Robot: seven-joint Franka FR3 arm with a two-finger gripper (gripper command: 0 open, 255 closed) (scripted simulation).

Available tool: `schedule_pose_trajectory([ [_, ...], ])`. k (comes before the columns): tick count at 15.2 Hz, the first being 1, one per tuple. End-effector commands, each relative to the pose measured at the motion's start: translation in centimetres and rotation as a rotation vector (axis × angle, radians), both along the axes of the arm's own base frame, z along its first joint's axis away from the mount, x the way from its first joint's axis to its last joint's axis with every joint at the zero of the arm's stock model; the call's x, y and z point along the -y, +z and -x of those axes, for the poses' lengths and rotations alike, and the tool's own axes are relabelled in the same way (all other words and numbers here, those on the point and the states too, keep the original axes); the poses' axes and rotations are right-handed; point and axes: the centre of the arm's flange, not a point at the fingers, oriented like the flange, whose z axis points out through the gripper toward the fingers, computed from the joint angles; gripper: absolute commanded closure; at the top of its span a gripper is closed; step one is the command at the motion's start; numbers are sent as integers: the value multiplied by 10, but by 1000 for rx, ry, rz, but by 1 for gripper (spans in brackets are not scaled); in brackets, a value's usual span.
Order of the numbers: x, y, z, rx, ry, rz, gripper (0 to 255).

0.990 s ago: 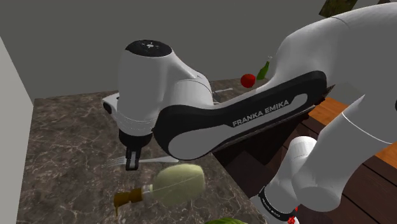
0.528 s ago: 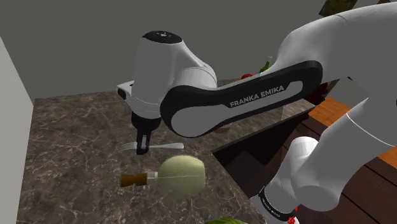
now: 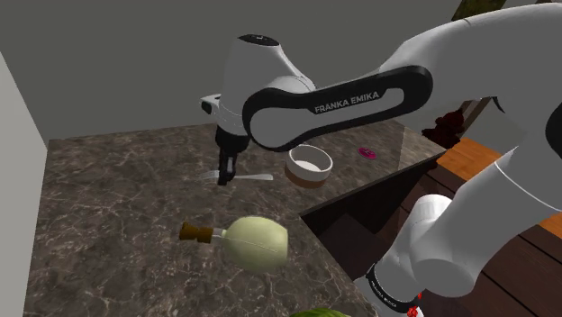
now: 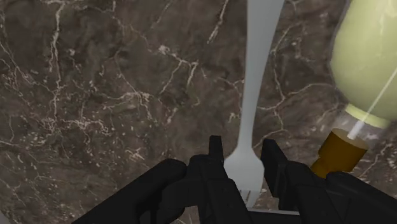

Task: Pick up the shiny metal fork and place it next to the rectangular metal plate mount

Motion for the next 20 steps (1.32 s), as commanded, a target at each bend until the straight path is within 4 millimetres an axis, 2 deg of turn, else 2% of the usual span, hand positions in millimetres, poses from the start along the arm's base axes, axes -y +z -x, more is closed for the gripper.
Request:
schedule_pose_trajectory([
  [1, 20, 1, -12, 0, 2, 0, 255],
  [20, 234, 1, -144, 0, 2, 0, 255],
])
